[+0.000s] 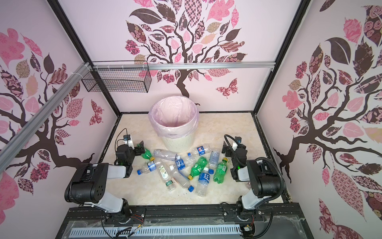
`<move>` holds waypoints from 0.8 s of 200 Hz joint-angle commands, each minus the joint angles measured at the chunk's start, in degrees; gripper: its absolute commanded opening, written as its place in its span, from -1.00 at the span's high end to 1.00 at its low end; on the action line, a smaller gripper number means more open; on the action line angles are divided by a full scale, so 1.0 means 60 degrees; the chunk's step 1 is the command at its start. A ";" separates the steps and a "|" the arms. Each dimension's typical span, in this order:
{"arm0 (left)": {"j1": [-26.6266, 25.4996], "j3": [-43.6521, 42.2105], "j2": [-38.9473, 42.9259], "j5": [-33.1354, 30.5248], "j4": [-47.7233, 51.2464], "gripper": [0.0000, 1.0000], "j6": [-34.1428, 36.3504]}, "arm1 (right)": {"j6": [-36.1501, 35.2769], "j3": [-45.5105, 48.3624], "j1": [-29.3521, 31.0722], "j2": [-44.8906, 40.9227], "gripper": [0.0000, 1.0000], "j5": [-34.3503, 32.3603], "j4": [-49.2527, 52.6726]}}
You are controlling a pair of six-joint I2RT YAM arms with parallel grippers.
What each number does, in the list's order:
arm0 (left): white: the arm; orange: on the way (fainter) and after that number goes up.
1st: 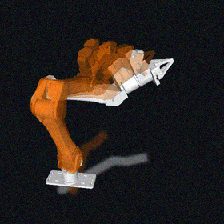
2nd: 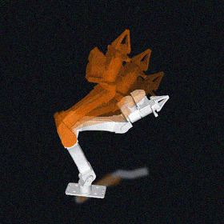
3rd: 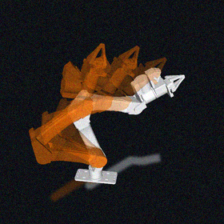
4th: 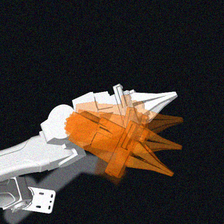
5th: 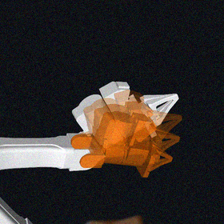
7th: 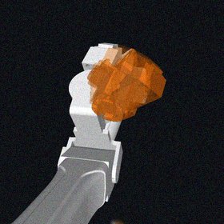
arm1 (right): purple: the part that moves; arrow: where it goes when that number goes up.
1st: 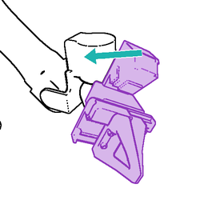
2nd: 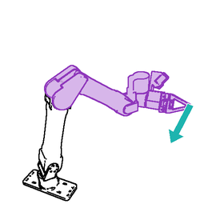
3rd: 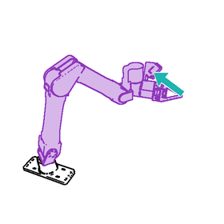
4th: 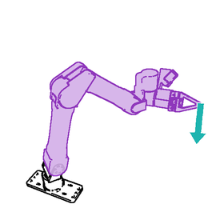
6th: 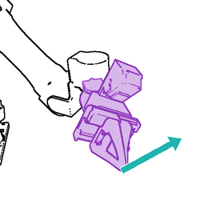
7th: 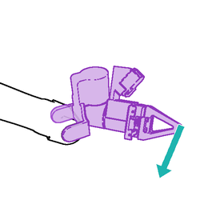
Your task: Throw the plastic bottles in the bin
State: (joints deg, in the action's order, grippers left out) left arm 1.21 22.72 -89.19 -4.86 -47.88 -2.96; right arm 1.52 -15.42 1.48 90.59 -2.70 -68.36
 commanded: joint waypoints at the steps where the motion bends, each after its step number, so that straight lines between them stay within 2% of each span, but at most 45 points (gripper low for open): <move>1: 0.0047 0.0008 -0.0018 0.0051 -0.0077 -0.95 0.0109 | 0.0123 -0.0052 -0.0051 -0.0017 -0.99 0.0035 -0.0156; 12: 0.0047 -0.0033 0.0017 0.0038 -0.0133 -0.89 0.0114 | 0.0114 -0.0038 -0.0046 -0.0024 -0.99 0.0034 -0.0157; 52: 0.0056 0.0181 0.0317 -0.0371 0.0509 -0.92 -0.0094 | 0.0268 0.0135 -0.0047 -0.0247 -0.99 -0.0360 -0.0418; 78: 0.0061 0.0213 0.0629 -0.0507 0.0820 -0.92 -0.0127 | 0.0300 -0.0617 -0.0055 -0.1717 -0.99 -0.0521 0.2252; 100: 0.0036 0.0261 0.1259 -0.0815 0.1367 -0.92 -0.0123 | 0.0313 -0.0937 -0.0038 -0.2791 -0.99 -0.0885 0.3379; 130: -0.0351 0.0748 0.2323 -0.1795 0.2955 -0.94 -0.0241 | 0.0459 -0.2491 -0.0041 -0.3825 -0.99 -0.1775 0.6947; 160: -0.0927 0.2145 0.2848 -0.2580 0.5798 -0.95 -0.0425 | 0.1197 -0.4407 -0.0052 -0.3858 -0.99 -0.2968 1.0327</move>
State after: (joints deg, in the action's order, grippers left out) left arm -2.13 28.14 -74.13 -15.03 -27.20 -4.43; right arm 4.69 -34.13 1.45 68.55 -13.17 -27.86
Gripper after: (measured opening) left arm 0.976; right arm 0.996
